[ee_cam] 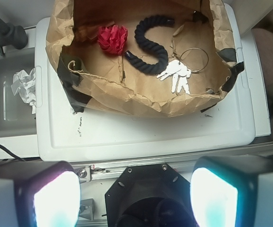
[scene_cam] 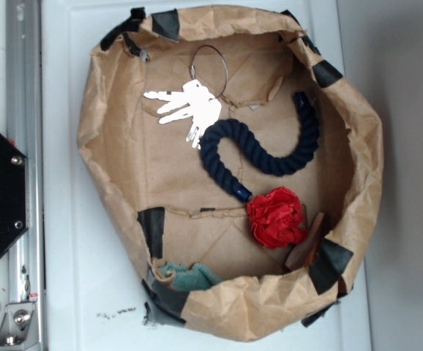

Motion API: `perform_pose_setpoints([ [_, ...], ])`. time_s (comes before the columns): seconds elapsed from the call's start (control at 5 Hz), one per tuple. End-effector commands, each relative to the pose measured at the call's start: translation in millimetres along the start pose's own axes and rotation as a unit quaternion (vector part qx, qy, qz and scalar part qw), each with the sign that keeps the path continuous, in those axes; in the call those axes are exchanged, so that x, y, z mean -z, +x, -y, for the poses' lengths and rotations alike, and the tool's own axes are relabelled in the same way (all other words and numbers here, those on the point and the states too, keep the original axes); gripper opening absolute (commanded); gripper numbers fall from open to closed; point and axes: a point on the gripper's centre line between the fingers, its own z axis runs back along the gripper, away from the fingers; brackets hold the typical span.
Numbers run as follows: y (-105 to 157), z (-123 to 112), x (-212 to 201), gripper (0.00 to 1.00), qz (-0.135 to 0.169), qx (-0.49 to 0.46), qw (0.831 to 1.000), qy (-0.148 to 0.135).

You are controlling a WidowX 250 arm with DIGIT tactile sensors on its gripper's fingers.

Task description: Grab the silver keys.

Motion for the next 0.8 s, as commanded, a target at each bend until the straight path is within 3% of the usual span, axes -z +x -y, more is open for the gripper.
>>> perform_pose_setpoints([
  [0.0,0.0,0.0,0.0,1.00,0.000,0.000,1.000,0.000],
  [0.2,47.2,9.2,25.8,1.00,0.003,-0.037,0.999,0.005],
  [0.4,97.1,8.0,38.6,1.00,0.032,-0.122,0.992,0.011],
  [0.6,121.7,5.8,53.7,1.00,0.067,-0.192,0.979,0.021],
])
